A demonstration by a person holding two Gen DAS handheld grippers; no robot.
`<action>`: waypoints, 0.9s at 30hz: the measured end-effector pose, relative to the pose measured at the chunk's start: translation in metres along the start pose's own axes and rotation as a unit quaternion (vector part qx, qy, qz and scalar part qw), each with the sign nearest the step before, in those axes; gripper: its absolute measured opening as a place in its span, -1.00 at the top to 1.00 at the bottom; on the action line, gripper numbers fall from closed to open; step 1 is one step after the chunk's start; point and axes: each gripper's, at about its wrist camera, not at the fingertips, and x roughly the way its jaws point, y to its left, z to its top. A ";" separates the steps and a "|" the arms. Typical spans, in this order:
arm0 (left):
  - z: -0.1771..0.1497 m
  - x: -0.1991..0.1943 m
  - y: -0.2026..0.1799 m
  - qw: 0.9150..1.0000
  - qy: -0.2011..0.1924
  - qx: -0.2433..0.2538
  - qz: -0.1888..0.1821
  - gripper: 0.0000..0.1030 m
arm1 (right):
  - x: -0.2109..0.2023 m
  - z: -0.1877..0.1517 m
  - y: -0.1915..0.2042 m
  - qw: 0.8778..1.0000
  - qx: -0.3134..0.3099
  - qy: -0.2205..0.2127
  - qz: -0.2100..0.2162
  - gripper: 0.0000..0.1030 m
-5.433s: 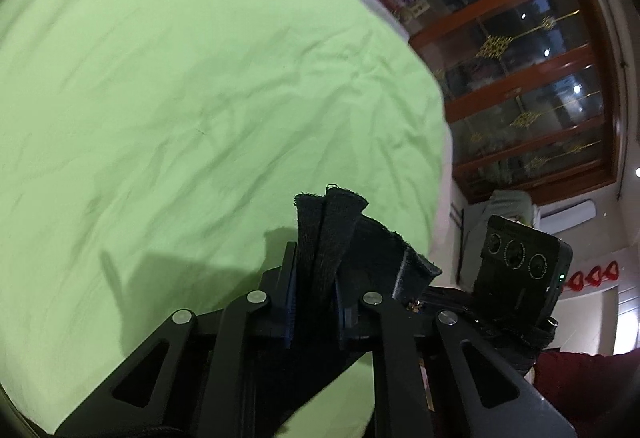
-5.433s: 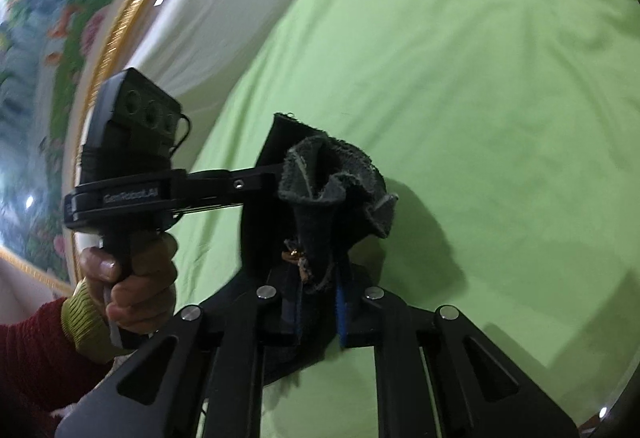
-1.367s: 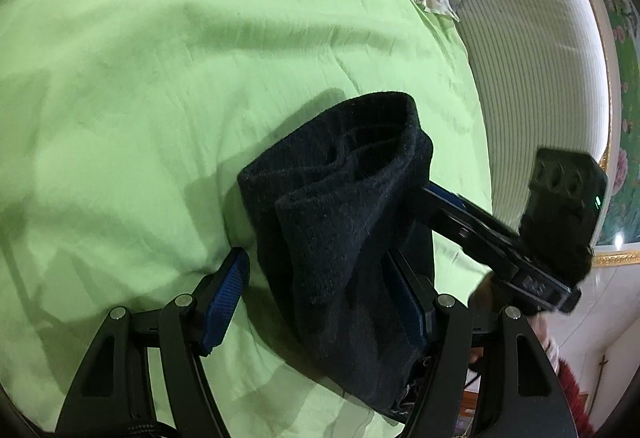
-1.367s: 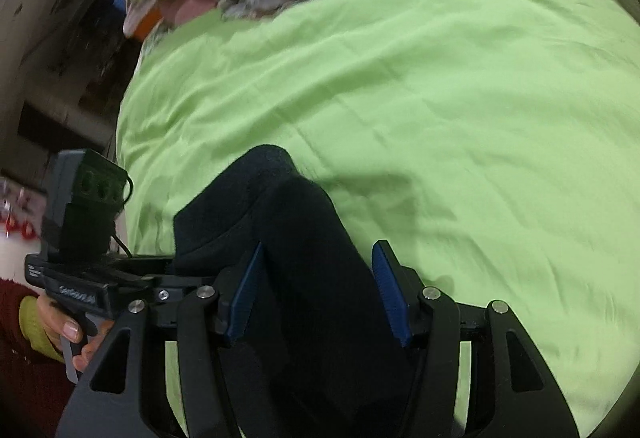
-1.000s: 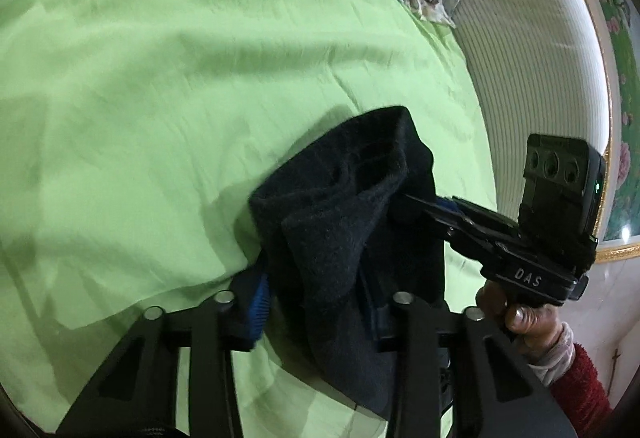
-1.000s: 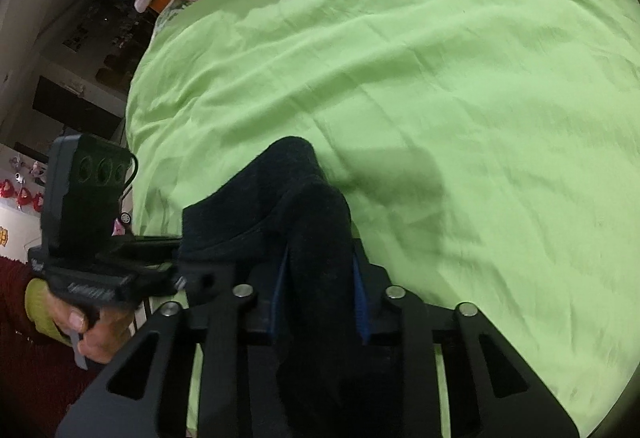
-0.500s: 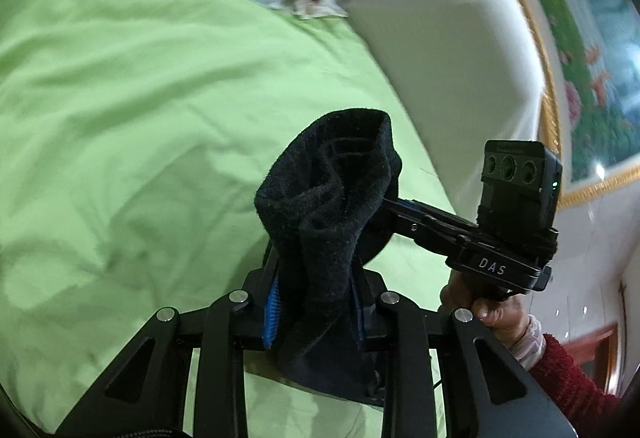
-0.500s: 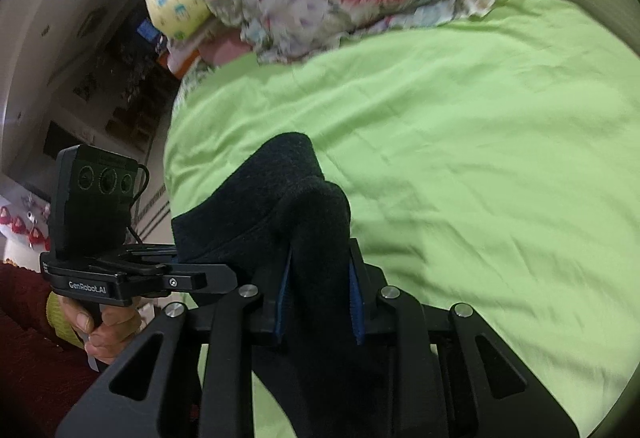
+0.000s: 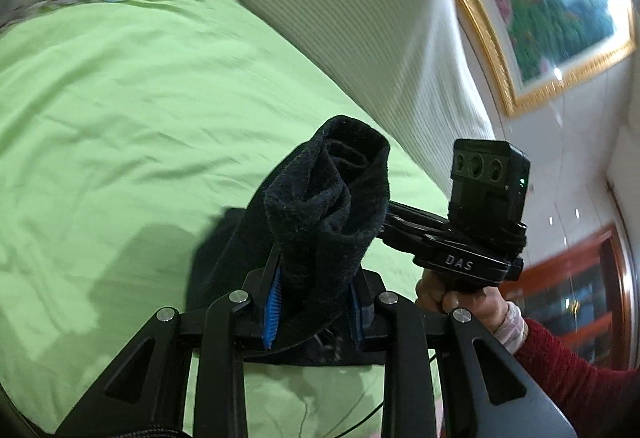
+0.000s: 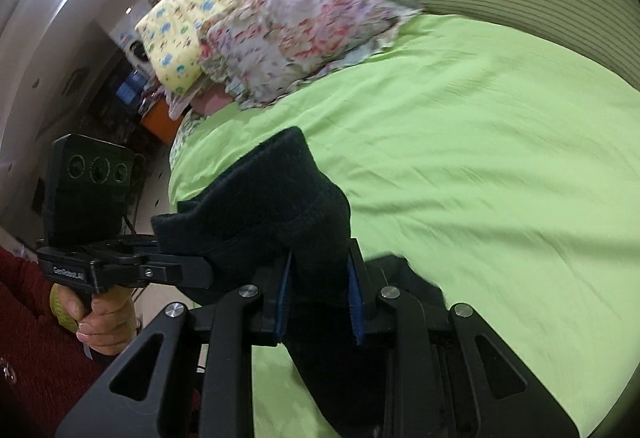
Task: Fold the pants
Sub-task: 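Grasp the folded end of the pants with both grippers and lift, then fold the lifted end over the bundle with both grippers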
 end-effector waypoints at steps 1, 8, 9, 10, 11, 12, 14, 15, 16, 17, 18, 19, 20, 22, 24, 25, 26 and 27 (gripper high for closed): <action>-0.003 0.007 -0.010 1.000 0.010 0.012 -0.003 0.49 | -0.008 -0.007 -0.003 1.000 0.005 -0.005 -0.005 0.51; -0.027 0.045 -0.059 0.996 0.064 0.065 -0.017 0.47 | -0.046 -0.046 -0.023 0.998 0.041 -0.037 -0.033 0.60; -0.029 0.048 -0.063 0.995 0.069 0.070 -0.018 0.46 | -0.050 -0.051 -0.026 0.998 0.045 -0.040 -0.036 0.61; -0.032 0.053 -0.068 0.994 0.077 0.077 -0.018 0.46 | -0.055 -0.058 -0.030 0.997 0.052 -0.045 -0.040 0.64; -0.034 0.057 -0.072 0.993 0.082 0.081 -0.019 0.46 | -0.058 -0.062 -0.031 0.996 0.057 -0.048 -0.042 0.65; -0.036 0.061 -0.076 0.992 0.087 0.085 -0.019 0.46 | -0.062 -0.067 -0.034 0.996 0.064 -0.053 -0.044 0.70; -0.041 0.069 -0.083 0.991 0.100 0.092 -0.019 0.46 | -0.069 -0.075 -0.037 0.994 0.073 -0.062 -0.045 0.84; -0.043 0.073 -0.085 0.990 0.104 0.094 -0.017 0.46 | -0.072 -0.078 -0.038 0.994 0.077 -0.067 -0.045 0.95; -0.046 0.076 -0.086 0.989 0.110 0.096 -0.014 0.46 | -0.077 -0.084 -0.040 0.993 0.083 -0.074 -0.047 0.95; -0.048 0.078 -0.086 0.989 0.114 0.096 -0.014 0.46 | -0.079 -0.087 -0.042 0.992 0.087 -0.076 -0.049 0.96; -0.051 0.082 -0.087 0.988 0.119 0.095 -0.015 0.46 | -0.081 -0.090 -0.043 0.992 0.091 -0.077 -0.051 0.96; -0.052 0.085 -0.088 0.988 0.122 0.096 -0.016 0.46 | -0.082 -0.093 -0.044 0.991 0.094 -0.078 -0.051 0.96; -0.054 0.088 -0.090 0.987 0.125 0.098 -0.016 0.46 | -0.083 -0.096 -0.046 0.991 0.096 -0.079 -0.052 0.96; -0.056 0.095 -0.094 0.986 0.132 0.104 -0.014 0.46 | -0.085 -0.102 -0.048 0.990 0.101 -0.080 -0.053 0.96; -0.059 0.099 -0.095 0.984 0.139 0.109 -0.016 0.46 | -0.088 -0.108 -0.049 0.989 0.108 -0.086 -0.054 0.98; -0.062 0.101 -0.098 0.983 0.142 0.113 -0.017 0.46 | -0.089 -0.111 -0.050 0.988 0.113 -0.090 -0.054 0.98; -0.063 0.104 -0.100 0.983 0.145 0.115 -0.017 0.46 | -0.090 -0.114 -0.051 0.987 0.118 -0.092 -0.054 0.98; -0.064 0.107 -0.102 0.982 0.148 0.119 -0.017 0.46 | -0.091 -0.116 -0.053 0.987 0.124 -0.092 -0.053 0.98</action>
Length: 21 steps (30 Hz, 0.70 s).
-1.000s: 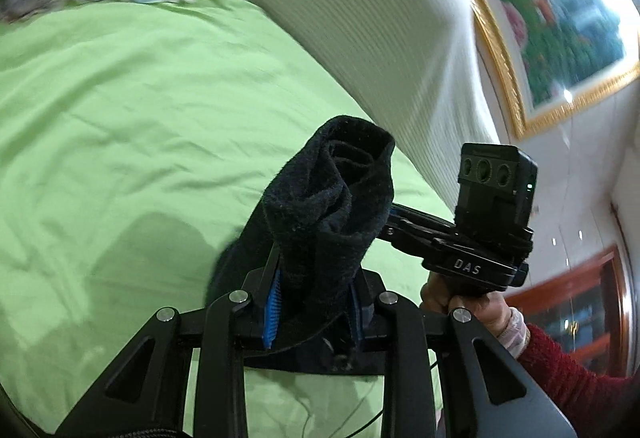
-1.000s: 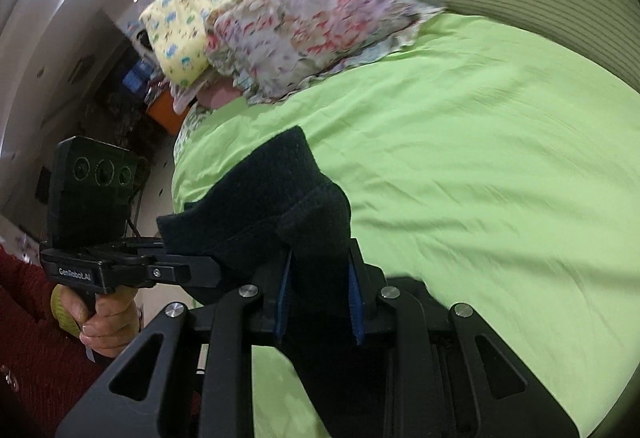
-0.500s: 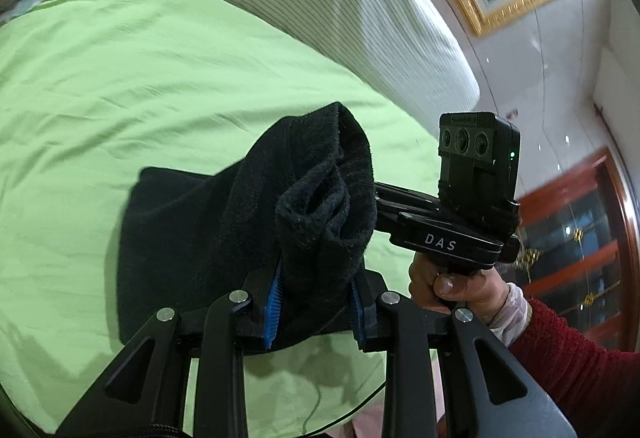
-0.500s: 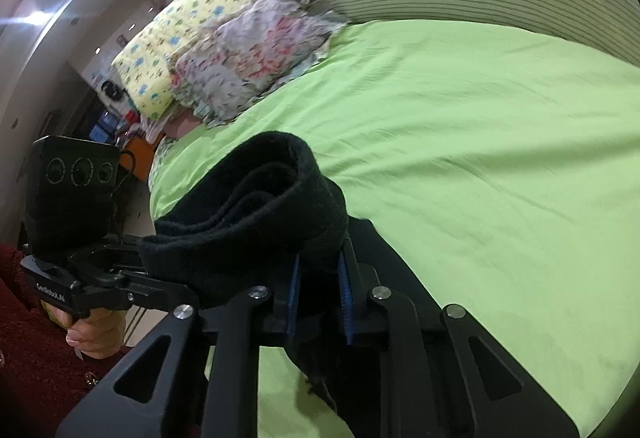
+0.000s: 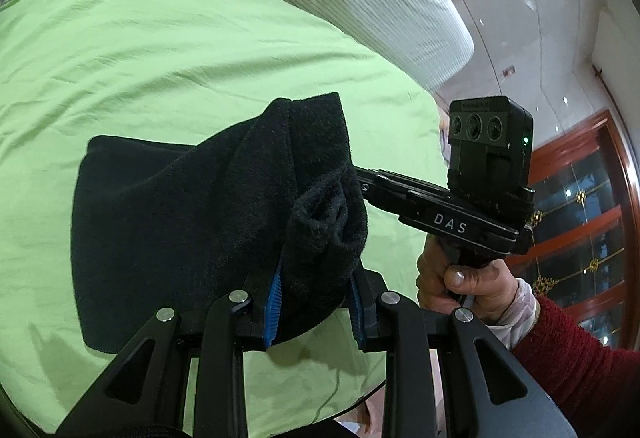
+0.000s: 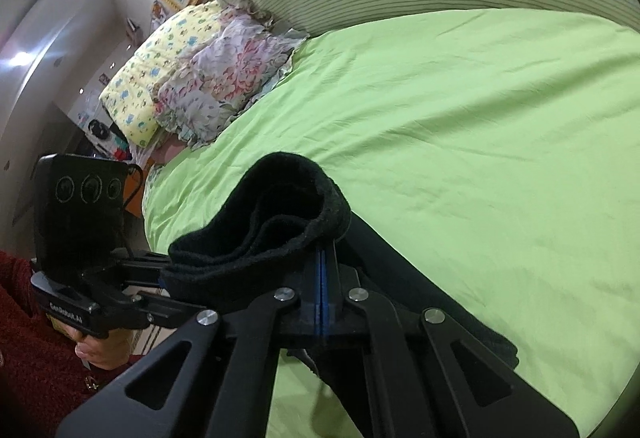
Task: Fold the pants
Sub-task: 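Fold the lifted end over the bundle with both grippers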
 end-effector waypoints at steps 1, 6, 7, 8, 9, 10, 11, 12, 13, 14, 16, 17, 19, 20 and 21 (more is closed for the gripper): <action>0.000 0.003 0.000 1.000 0.004 0.002 -0.001 0.46 | 0.000 -0.002 -0.005 1.000 0.016 0.004 0.000 0.98; -0.001 0.021 0.006 1.000 0.025 -0.003 0.005 0.46 | -0.007 -0.014 -0.029 0.996 0.089 0.008 -0.022 0.96; -0.002 0.025 0.008 1.000 0.028 -0.004 0.005 0.46 | -0.009 -0.016 -0.032 0.995 0.099 0.004 -0.026 0.95; -0.002 0.027 0.009 1.000 0.030 -0.006 0.005 0.46 | -0.012 -0.018 -0.035 0.994 0.108 -0.001 -0.024 0.95; -0.003 0.029 0.010 0.999 0.032 -0.007 0.006 0.46 | -0.017 -0.020 -0.039 0.993 0.120 -0.009 -0.020 0.95; -0.003 0.030 0.010 0.999 0.034 -0.007 0.006 0.46 | -0.019 -0.021 -0.040 0.992 0.126 -0.014 -0.019 0.94; -0.002 0.031 0.011 0.999 0.035 -0.008 0.006 0.46 | -0.021 -0.021 -0.041 0.991 0.131 -0.020 -0.017 0.93; -0.001 0.032 0.012 0.999 0.037 -0.011 0.005 0.46 | -0.023 -0.022 -0.041 0.990 0.136 -0.024 -0.016 0.88; 0.003 0.034 0.007 0.999 0.037 -0.012 0.004 0.46 | -0.023 -0.023 -0.040 0.990 0.136 -0.024 -0.015 0.74; 0.003 0.035 0.007 0.999 0.037 -0.012 0.003 0.46 | -0.021 -0.024 -0.039 0.990 0.135 -0.021 -0.018 0.63; 0.009 0.040 0.008 0.999 0.039 -0.010 0.003 0.46 | -0.017 -0.025 -0.035 0.991 0.134 -0.020 -0.018 0.15; 0.009 0.040 0.009 0.999 0.040 -0.010 0.003 0.46 | -0.015 -0.024 -0.033 0.991 0.133 -0.022 -0.017 0.15; 0.010 0.041 0.009 0.999 0.040 -0.008 0.003 0.46 | -0.009 -0.023 -0.032 0.991 0.135 -0.018 -0.016 0.15; 0.006 0.037 0.012 0.999 0.040 -0.006 0.002 0.46 | -0.005 -0.023 -0.032 0.991 0.135 -0.013 -0.023 0.15; 0.006 0.035 0.011 0.999 0.040 -0.005 0.001 0.46 | 0.000 -0.023 -0.032 0.991 0.134 -0.007 -0.025 0.15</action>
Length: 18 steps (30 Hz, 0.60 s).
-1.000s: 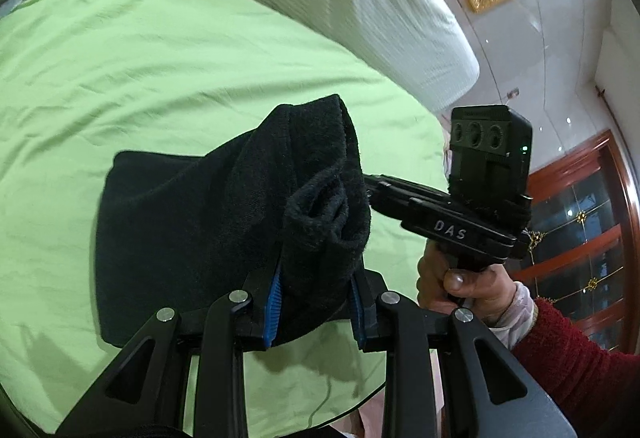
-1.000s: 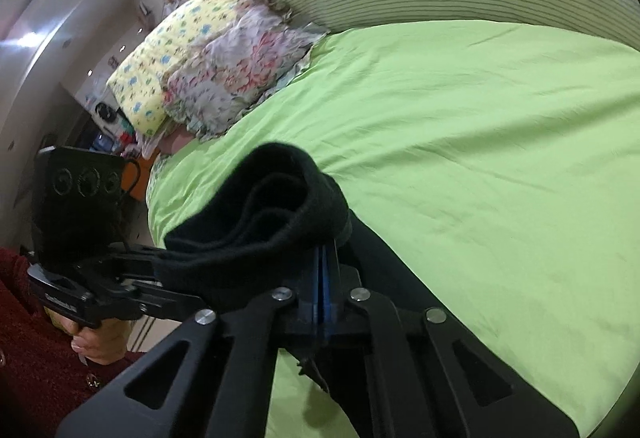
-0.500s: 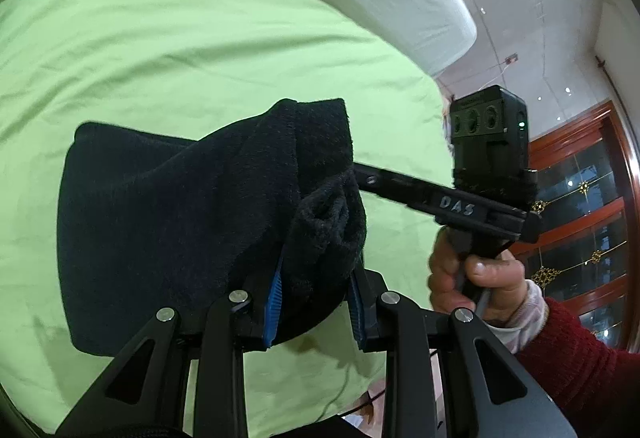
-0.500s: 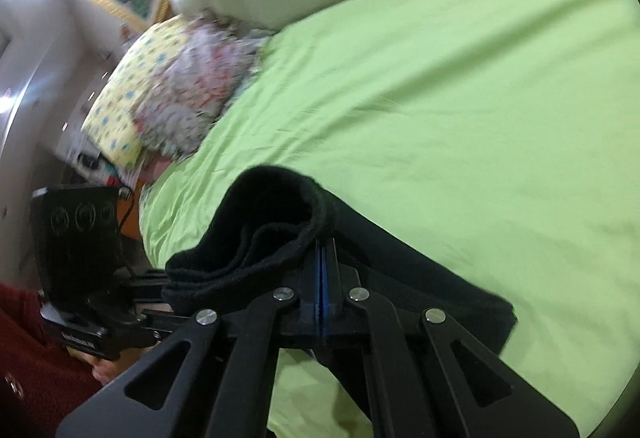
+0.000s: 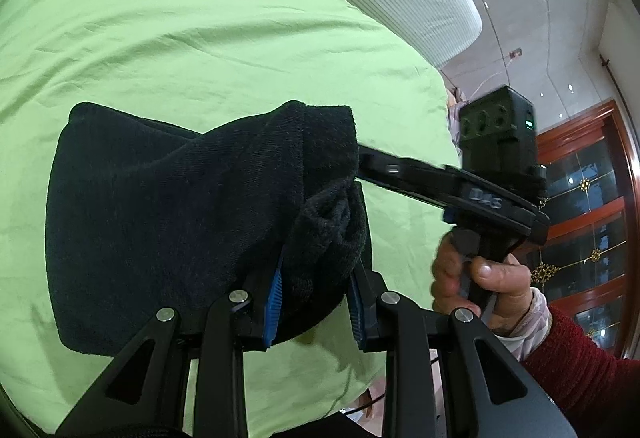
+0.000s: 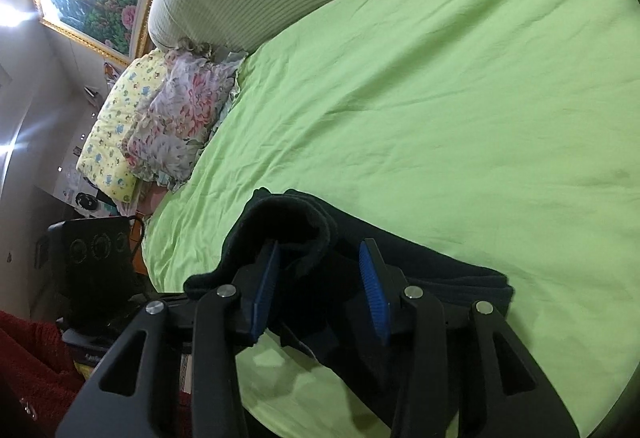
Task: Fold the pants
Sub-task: 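Fold the lifted end over the bundle with both grippers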
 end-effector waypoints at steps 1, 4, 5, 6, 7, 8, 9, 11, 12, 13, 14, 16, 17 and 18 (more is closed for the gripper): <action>-0.001 -0.001 0.000 1.000 0.000 0.004 0.002 0.46 | 0.004 0.000 0.000 1.000 0.000 0.005 0.004 0.20; 0.001 -0.002 -0.002 1.000 0.002 0.007 0.003 0.46 | 0.004 -0.001 0.005 1.000 -0.007 0.002 0.004 0.66; 0.002 -0.002 -0.003 1.000 0.001 0.007 0.000 0.46 | 0.000 -0.001 0.006 1.000 -0.008 -0.005 0.002 0.71; 0.004 -0.002 -0.006 1.000 0.002 0.009 -0.004 0.46 | -0.004 -0.002 0.006 1.000 -0.008 -0.011 0.003 0.83; 0.005 -0.002 -0.009 1.000 0.003 0.012 -0.008 0.46 | -0.011 -0.002 0.006 1.000 -0.007 -0.020 0.006 0.87; 0.006 0.000 -0.013 1.000 0.005 0.017 -0.014 0.46 | -0.020 -0.004 0.006 1.000 -0.007 -0.029 0.007 0.88; 0.007 0.002 -0.019 0.999 0.009 0.027 -0.021 0.46 | -0.027 -0.005 0.006 0.999 -0.007 -0.035 0.007 0.90; 0.005 0.009 -0.030 0.998 0.018 0.045 -0.029 0.46 | -0.044 -0.010 0.004 0.999 -0.007 -0.048 0.002 0.92; 0.004 0.014 -0.036 0.998 0.026 0.055 -0.030 0.46 | -0.049 -0.013 0.002 0.999 -0.005 -0.051 -0.001 0.92; 0.002 0.020 -0.040 0.997 0.032 0.064 -0.029 0.46 | -0.056 -0.017 -0.003 0.999 -0.002 -0.054 -0.008 0.92; 0.000 0.028 -0.044 0.996 0.040 0.074 -0.026 0.46 | -0.059 -0.022 -0.008 0.998 0.001 -0.054 -0.016 0.92; -0.003 0.043 -0.048 0.995 0.057 0.085 -0.019 0.46 | -0.058 -0.029 -0.018 0.998 0.009 -0.048 -0.035 0.92; -0.004 0.050 -0.048 0.994 0.063 0.088 -0.015 0.46 | -0.057 -0.032 -0.023 0.998 0.015 -0.046 -0.046 0.92; -0.004 0.057 -0.048 0.993 0.070 0.090 -0.010 0.46 | -0.055 -0.034 -0.026 0.998 0.018 -0.046 -0.051 0.92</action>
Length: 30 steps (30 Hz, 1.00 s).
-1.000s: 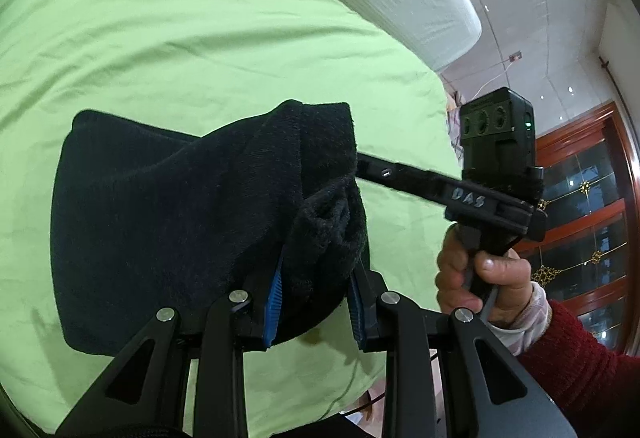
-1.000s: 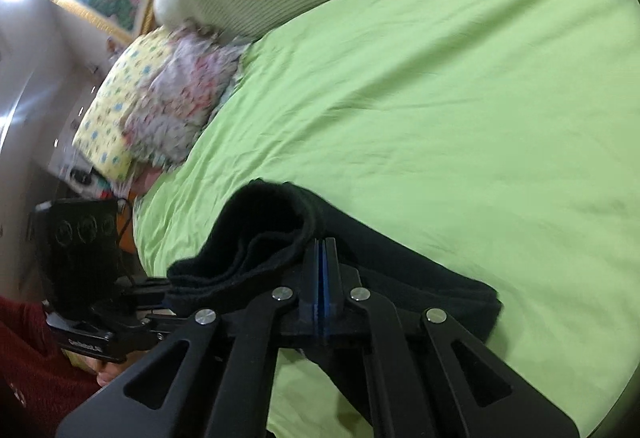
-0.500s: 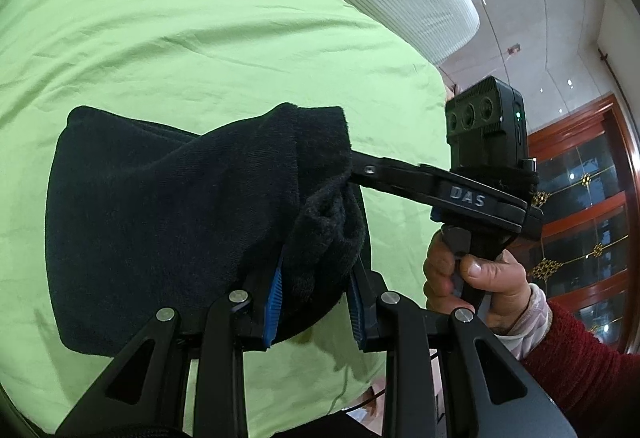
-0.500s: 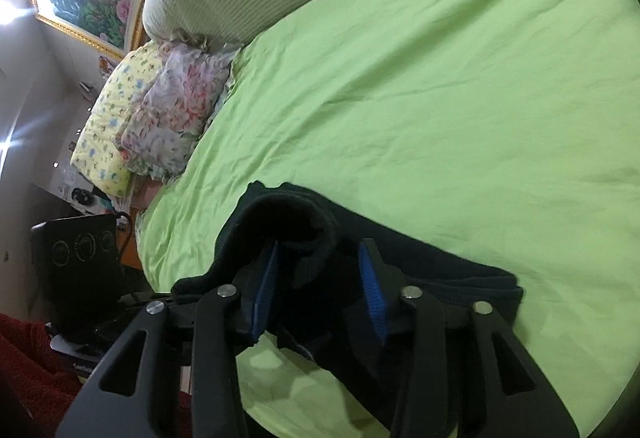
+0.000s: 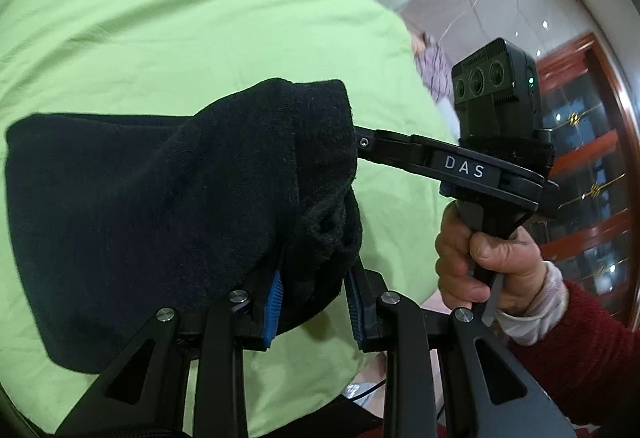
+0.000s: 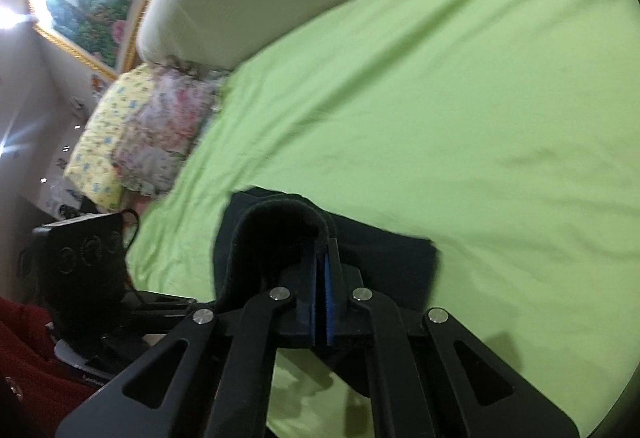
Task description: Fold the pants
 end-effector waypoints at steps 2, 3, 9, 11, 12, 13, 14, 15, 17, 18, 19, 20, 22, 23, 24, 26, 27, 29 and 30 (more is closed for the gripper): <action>0.001 0.010 0.002 1.000 0.010 0.000 0.009 0.46 | 0.007 -0.006 -0.006 1.000 0.001 0.001 -0.022 0.92; 0.002 0.015 0.004 1.000 0.014 -0.001 0.013 0.41 | 0.008 -0.006 -0.006 1.000 -0.001 0.002 -0.028 0.92; 0.005 0.027 0.010 1.000 0.026 -0.012 0.008 0.00 | 0.016 -0.007 -0.008 0.996 0.003 -0.003 -0.094 0.83; 0.006 0.023 0.011 1.000 0.025 -0.007 0.002 -0.06 | 0.013 -0.008 -0.010 0.994 0.009 -0.005 -0.109 0.78; 0.005 0.020 0.011 1.000 0.025 -0.004 0.002 -0.11 | 0.009 -0.009 -0.011 0.993 0.014 -0.011 -0.119 0.77; 0.004 0.015 0.013 1.000 0.022 -0.002 0.000 -0.12 | 0.004 -0.010 -0.013 0.992 0.021 -0.015 -0.125 0.76; 0.004 0.010 0.015 1.000 0.020 -0.003 -0.003 -0.15 | 0.000 -0.010 -0.014 0.991 0.027 -0.019 -0.129 0.75; 0.005 0.003 0.019 1.000 0.017 -0.006 -0.003 -0.19 | -0.005 -0.011 -0.015 0.990 0.034 -0.023 -0.133 0.75; 0.003 -0.007 0.025 1.000 0.010 -0.012 -0.003 -0.19 | -0.017 -0.015 -0.016 0.987 0.051 -0.040 -0.145 0.75; 0.004 -0.014 0.030 1.000 0.005 -0.017 -0.004 -0.20 | -0.021 -0.016 -0.016 0.987 0.054 -0.045 -0.146 0.75; 0.006 -0.022 0.036 1.000 -0.002 -0.025 -0.003 -0.21 | -0.028 -0.019 -0.012 0.986 0.057 -0.059 -0.148 0.75; 0.007 -0.027 0.040 0.999 -0.007 -0.031 0.000 -0.24 | -0.031 -0.020 -0.008 0.985 0.056 -0.070 -0.148 0.75; 0.010 -0.038 0.050 0.999 -0.019 -0.044 0.009 -0.25 | -0.039 -0.025 0.010 0.984 0.047 -0.096 -0.142 0.75; 0.010 -0.043 0.055 0.998 -0.024 -0.050 0.013 -0.25 | -0.041 -0.027 0.017 0.984 0.043 -0.102 -0.141 0.75; 0.012 -0.046 0.059 0.998 -0.028 -0.057 0.016 -0.25 | -0.043 -0.030 0.026 0.983 0.035 -0.109 -0.141 0.75; 0.015 -0.053 0.067 0.997 -0.038 -0.069 0.022 -0.25 | -0.043 -0.034 0.041 0.984 0.022 -0.113 -0.137 0.75; 0.017 -0.057 0.071 0.996 -0.044 -0.074 0.030 -0.25 | -0.042 -0.035 0.047 0.984 0.016 -0.112 -0.136 0.75; 0.018 -0.068 0.082 0.995 -0.053 -0.079 0.042 -0.25 | -0.035 -0.037 0.060 0.984 0.000 -0.103 -0.147 0.71; 0.020 -0.073 0.086 0.994 -0.056 -0.082 0.047 -0.26 | -0.030 -0.038 0.066 0.982 -0.010 -0.101 -0.157 0.64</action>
